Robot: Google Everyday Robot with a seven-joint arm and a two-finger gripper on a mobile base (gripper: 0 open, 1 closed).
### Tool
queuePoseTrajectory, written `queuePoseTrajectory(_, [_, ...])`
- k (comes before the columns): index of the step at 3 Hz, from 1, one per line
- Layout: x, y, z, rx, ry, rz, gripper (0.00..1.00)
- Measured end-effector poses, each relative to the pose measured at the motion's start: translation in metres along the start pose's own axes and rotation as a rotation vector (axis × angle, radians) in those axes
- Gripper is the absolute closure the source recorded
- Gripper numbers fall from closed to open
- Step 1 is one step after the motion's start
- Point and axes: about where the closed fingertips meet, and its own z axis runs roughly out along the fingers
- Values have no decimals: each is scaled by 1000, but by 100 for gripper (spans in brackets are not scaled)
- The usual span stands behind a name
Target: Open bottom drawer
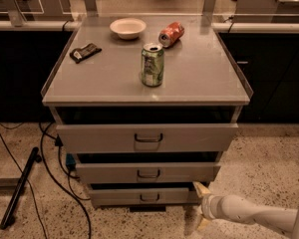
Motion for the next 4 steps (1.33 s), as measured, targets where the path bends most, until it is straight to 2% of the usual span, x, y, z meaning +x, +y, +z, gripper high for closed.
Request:
queuePoseTrajectory(2, [9, 9, 12, -88, 52, 44, 0])
queuePoseTrajectory(4, [2, 18, -11, -111, 32, 58, 0])
